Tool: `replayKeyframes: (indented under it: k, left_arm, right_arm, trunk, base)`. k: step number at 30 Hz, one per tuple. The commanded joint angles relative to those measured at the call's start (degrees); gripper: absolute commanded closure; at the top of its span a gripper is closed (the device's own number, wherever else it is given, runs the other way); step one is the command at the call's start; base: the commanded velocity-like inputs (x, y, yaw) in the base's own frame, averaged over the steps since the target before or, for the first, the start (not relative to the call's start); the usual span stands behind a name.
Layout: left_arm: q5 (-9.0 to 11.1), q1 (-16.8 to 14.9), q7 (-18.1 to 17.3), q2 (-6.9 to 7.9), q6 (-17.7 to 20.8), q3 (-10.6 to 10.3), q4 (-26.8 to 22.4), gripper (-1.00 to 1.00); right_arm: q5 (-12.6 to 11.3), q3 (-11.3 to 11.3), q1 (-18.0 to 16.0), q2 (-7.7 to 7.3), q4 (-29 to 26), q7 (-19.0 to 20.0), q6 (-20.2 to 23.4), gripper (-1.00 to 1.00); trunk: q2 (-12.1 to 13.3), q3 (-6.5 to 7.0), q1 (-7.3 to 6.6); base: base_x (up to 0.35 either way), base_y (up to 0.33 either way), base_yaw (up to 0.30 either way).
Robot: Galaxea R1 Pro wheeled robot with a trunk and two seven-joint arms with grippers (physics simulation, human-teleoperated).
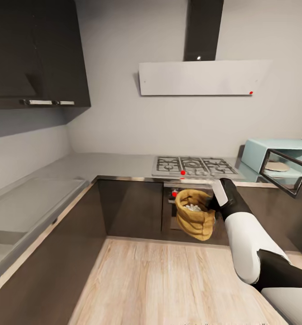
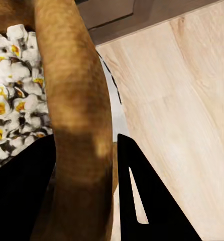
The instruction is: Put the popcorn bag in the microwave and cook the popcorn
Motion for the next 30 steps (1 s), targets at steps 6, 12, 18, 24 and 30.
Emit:
replayKeyframes:
  k: [6, 12, 18, 24, 30]
  left_arm:
    - [0.6, 0.0, -0.1, -0.01, -0.2, 0.0, 0.0, -1.0]
    - [0.6, 0.0, -0.2, 0.04, -0.2, -0.1, 0.0, -1.0]
    - [0.7, 0.0, -0.1, 0.07, -0.2, 0.0, 0.0, -1.0]
    - [0.7, 0.0, -0.1, 0.01, -0.2, 0.1, 0.0, -1.0]
    - [0.7, 0.0, -0.1, 0.02, -0.2, 0.0, 0.0, -1.0]
  right_arm:
    - [-0.5, -0.1, 0.0, 0.05, -0.1, -0.5, 0.0, 1.0]
    - [-0.6, -0.1, 0.0, 0.05, -0.1, -0.5, 0.0, 1.0]
    - [-0.5, -0.2, 0.0, -0.51, 0.0, -0.5, 0.0, 1.0]
    - [-0.6, -0.2, 0.0, -2.46, 0.0, -0.5, 0.0, 1.0]
    - [-0.6, -0.2, 0.0, -2.64, 0.0, -0.4, 0.0, 1.0]
  trunk:
    - [0.0, -0.07, 0.0]
    - [0.0, -0.07, 0.0]
    - [0.0, -0.07, 0.0]
    - [0.0, -0.07, 0.0]
    - [0.0, -0.07, 0.0]
  base:
    - [0.0, 0.0, -0.289]
    - [0.0, 0.0, -0.288]
    - [0.0, 0.0, -0.288]
    - [0.0, 0.0, -0.288]
    - [0.0, 0.0, -0.289]
